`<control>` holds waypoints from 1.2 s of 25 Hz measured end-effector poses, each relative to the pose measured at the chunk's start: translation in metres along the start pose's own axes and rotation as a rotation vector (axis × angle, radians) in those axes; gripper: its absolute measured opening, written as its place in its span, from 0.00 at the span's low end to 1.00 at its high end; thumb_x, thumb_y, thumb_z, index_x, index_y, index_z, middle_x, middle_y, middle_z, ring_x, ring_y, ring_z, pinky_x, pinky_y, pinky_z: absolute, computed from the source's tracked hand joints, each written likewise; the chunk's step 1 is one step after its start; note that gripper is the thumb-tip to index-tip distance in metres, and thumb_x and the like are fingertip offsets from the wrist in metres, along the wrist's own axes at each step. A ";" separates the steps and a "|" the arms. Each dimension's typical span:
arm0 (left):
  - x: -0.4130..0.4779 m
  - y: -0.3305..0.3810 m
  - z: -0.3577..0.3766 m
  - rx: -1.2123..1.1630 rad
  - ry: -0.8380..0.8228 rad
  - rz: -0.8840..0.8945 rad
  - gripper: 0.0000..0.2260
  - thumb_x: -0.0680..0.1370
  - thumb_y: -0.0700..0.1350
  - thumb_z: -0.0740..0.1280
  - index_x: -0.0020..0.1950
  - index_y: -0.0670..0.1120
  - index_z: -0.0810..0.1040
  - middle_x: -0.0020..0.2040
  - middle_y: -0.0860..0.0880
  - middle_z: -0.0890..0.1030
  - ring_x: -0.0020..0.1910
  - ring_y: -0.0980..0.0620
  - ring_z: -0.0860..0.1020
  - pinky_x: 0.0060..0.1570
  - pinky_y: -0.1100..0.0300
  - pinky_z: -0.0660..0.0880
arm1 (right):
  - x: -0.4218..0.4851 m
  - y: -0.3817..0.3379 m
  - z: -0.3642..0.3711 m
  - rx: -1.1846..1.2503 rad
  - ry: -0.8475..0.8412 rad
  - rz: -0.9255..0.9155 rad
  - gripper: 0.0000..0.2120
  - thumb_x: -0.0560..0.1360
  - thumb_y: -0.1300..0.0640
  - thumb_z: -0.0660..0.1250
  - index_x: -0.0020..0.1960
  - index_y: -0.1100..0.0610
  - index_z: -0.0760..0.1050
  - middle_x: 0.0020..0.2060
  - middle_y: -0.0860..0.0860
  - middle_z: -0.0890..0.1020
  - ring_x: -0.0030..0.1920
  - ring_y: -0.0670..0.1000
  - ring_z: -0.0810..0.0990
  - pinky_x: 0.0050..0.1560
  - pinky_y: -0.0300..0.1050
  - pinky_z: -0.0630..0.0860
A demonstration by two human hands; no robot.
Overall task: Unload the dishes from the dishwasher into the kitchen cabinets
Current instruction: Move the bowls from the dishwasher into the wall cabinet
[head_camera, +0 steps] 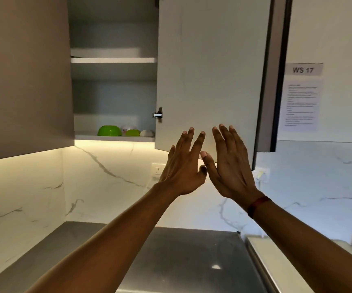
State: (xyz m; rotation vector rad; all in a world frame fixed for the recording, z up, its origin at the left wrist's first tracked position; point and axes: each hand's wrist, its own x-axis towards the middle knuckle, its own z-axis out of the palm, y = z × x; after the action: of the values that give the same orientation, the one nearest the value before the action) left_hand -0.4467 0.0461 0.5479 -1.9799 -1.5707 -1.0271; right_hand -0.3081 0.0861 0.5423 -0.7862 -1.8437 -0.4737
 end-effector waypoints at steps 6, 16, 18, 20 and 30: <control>0.006 0.020 0.014 -0.010 -0.122 0.121 0.37 0.78 0.52 0.65 0.79 0.53 0.44 0.79 0.49 0.40 0.78 0.47 0.42 0.75 0.45 0.52 | -0.018 0.015 -0.030 -0.085 0.001 0.173 0.31 0.80 0.40 0.49 0.77 0.55 0.56 0.76 0.55 0.60 0.77 0.56 0.54 0.74 0.56 0.55; 0.001 0.038 0.060 0.033 -0.099 0.231 0.39 0.77 0.46 0.67 0.79 0.50 0.45 0.79 0.43 0.47 0.77 0.43 0.52 0.72 0.44 0.61 | -0.046 0.042 -0.033 0.238 -0.041 0.518 0.30 0.81 0.46 0.55 0.78 0.55 0.50 0.75 0.55 0.62 0.70 0.57 0.69 0.68 0.53 0.68; 0.006 0.039 0.058 0.082 -0.051 0.325 0.38 0.76 0.44 0.68 0.79 0.49 0.48 0.79 0.41 0.49 0.76 0.41 0.55 0.70 0.44 0.63 | -0.040 0.046 -0.031 0.302 -0.036 0.528 0.28 0.82 0.48 0.55 0.78 0.55 0.53 0.73 0.55 0.67 0.68 0.56 0.72 0.67 0.50 0.68; 0.010 0.041 0.056 0.156 0.005 0.412 0.39 0.73 0.40 0.71 0.78 0.48 0.53 0.79 0.40 0.51 0.75 0.39 0.60 0.66 0.43 0.68 | -0.033 0.051 -0.032 0.377 -0.026 0.492 0.26 0.82 0.49 0.53 0.77 0.57 0.58 0.69 0.55 0.72 0.66 0.55 0.74 0.67 0.52 0.70; 0.018 0.041 0.033 0.568 0.187 0.713 0.29 0.77 0.41 0.65 0.76 0.44 0.60 0.78 0.41 0.56 0.76 0.39 0.56 0.69 0.39 0.62 | -0.038 0.044 -0.029 0.561 0.111 0.410 0.13 0.81 0.59 0.61 0.64 0.54 0.74 0.50 0.42 0.80 0.48 0.39 0.79 0.51 0.32 0.76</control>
State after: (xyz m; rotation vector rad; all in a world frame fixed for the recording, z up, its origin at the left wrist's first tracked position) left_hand -0.3970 0.0692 0.5452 -1.7457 -0.8070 -0.3977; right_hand -0.2483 0.0875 0.5173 -0.7004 -1.5434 0.2525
